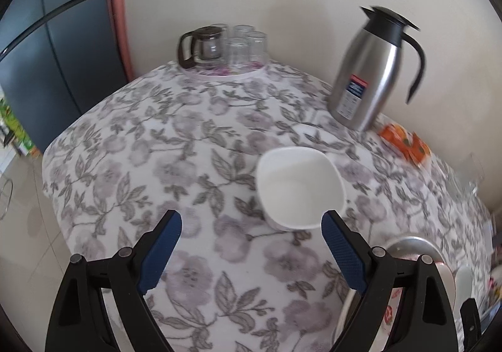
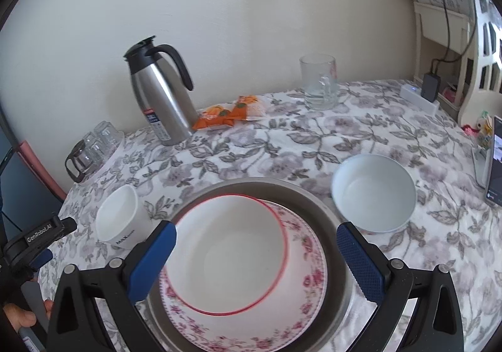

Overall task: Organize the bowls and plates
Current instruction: 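Move both grippers toward the square white MAX bowl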

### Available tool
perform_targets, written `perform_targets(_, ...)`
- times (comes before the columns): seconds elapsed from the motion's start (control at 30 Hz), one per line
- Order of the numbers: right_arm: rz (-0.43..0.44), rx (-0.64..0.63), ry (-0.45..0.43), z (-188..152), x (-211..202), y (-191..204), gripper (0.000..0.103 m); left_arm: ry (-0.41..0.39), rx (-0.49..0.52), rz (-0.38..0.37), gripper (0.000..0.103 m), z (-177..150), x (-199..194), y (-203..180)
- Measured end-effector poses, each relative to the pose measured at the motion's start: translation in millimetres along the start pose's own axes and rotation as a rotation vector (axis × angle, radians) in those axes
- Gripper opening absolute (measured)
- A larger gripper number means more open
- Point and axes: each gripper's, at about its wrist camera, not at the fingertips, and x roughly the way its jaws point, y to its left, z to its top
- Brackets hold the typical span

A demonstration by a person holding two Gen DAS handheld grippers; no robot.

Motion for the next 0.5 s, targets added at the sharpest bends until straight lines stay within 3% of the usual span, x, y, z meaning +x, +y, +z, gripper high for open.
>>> perform_targets(0.5,0.108,-0.13,0.028,-15,11,76,0.103,0.03,-0.123,0.025,0.091,8,9,46)
